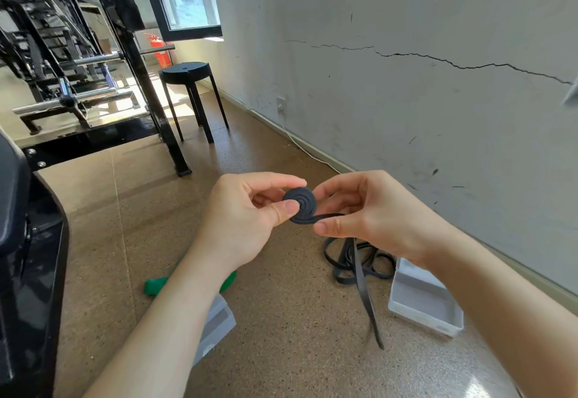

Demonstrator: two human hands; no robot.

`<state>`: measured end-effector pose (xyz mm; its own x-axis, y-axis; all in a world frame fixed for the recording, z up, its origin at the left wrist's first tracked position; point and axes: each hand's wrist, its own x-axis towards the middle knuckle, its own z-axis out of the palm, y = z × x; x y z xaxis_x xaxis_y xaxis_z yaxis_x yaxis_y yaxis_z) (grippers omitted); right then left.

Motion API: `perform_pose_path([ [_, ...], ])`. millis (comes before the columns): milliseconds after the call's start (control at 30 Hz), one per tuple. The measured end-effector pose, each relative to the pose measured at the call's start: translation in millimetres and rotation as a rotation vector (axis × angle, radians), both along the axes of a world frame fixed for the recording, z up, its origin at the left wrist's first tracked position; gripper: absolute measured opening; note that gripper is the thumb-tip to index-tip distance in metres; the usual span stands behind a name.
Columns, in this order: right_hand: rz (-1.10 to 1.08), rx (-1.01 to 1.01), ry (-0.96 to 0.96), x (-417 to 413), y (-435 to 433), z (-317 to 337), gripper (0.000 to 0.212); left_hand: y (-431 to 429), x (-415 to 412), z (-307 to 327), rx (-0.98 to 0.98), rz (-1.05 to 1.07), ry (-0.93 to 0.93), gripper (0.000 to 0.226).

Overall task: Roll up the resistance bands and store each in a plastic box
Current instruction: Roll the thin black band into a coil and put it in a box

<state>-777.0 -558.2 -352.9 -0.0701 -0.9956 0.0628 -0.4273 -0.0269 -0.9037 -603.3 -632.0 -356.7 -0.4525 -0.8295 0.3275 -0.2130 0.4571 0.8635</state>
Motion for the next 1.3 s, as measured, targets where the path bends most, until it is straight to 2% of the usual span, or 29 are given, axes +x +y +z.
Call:
perform_pose_path([
  [233,-0.008,-0.017,-0.058,2,-1,-3,0.025,-1,4,1,-0.067,-0.055,-0.167,0.035],
  [400,-0.030,0.011,-0.295,8,-2,-7,0.015,1,6,1,-0.089,-0.101,-0.193,0.035],
  [467,-0.056,-0.011,-0.393,9,-4,-8,0.014,3,4,2,-0.026,-0.132,-0.095,0.034],
  [600,-0.136,-0.088,-0.541,10,-7,-9,0.016,12,-4,-3,0.213,-0.104,0.245,0.043],
  [733,-0.193,-0.129,-0.577,16,-8,-13,0.016,17,-10,-4,0.248,0.010,0.330,0.029],
  [833,-0.206,-0.132,-0.570,16,-8,-13,0.018,16,-11,-5,0.162,0.020,0.258,0.024],
  [1033,-0.183,-0.149,-0.529,16,-6,-13,0.017,17,-13,-4,0.147,0.038,0.351,0.023],
  [1233,-0.028,-0.088,-0.046,1,-4,2,0.029,11,-9,2,0.093,0.113,0.304,0.031],
  [1300,-0.045,-0.094,-0.014,-3,-4,3,0.029,8,-5,5,0.082,0.121,0.287,0.032],
])
